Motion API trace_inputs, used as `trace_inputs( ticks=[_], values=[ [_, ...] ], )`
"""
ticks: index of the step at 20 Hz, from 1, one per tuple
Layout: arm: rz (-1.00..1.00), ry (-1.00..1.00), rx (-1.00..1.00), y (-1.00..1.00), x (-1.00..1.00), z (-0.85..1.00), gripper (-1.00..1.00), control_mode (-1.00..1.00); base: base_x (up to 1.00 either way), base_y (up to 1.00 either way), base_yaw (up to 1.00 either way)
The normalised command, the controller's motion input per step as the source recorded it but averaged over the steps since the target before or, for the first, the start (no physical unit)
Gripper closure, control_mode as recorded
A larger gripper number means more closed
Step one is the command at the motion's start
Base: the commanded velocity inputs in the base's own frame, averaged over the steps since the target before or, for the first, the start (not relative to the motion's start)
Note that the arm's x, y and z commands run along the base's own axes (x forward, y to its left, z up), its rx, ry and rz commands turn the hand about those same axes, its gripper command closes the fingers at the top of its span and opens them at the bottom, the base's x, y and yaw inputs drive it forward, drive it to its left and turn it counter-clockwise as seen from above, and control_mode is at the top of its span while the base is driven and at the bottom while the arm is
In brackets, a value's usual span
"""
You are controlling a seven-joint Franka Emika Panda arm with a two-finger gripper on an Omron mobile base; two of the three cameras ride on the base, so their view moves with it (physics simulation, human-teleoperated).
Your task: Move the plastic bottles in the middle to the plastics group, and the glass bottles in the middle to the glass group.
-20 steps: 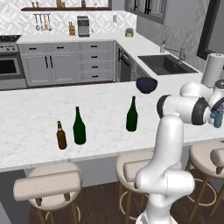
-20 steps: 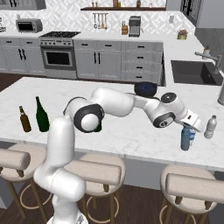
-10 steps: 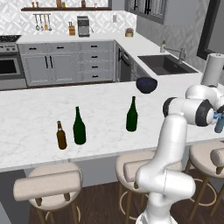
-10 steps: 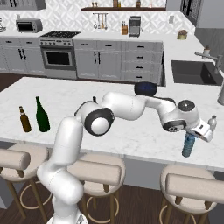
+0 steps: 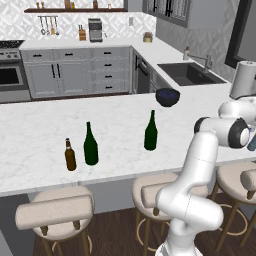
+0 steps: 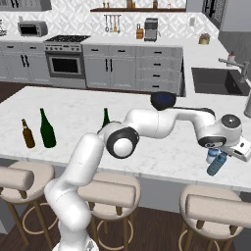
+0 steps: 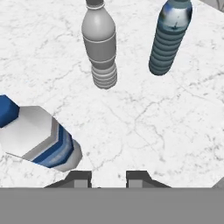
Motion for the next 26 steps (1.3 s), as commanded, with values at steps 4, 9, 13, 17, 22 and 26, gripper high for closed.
trace_inputs(
  ticks=[4, 9, 13, 17, 22, 26],
  values=[
    [0.04, 0.0, 0.0, 0.15, -0.11, -0.35, 1.0, -1.0, 0.0, 0.0, 0.0],
    [0.03, 0.0, 0.0, 0.29, 0.0, -0.27, 1.0, -1.0, 0.0, 0.0, 0.0],
    [0.02, -0.01, 0.0, 0.42, 0.0, -0.27, 1.0, -1.0, 0.0, 0.0, 0.0],
    [0.0, -0.08, -0.04, 0.13, 0.0, -0.15, 1.0, -1.0, 0.0, 0.0, 0.0],
    [0.0, -0.16, -0.09, 0.02, 0.1, 0.0, 1.0, -1.0, 0.0, 0.0, 0.0],
    [0.0, -0.1, -0.12, 0.0, 0.18, 0.0, 1.0, -1.0, 0.0, 0.0, 0.0]
  ],
)
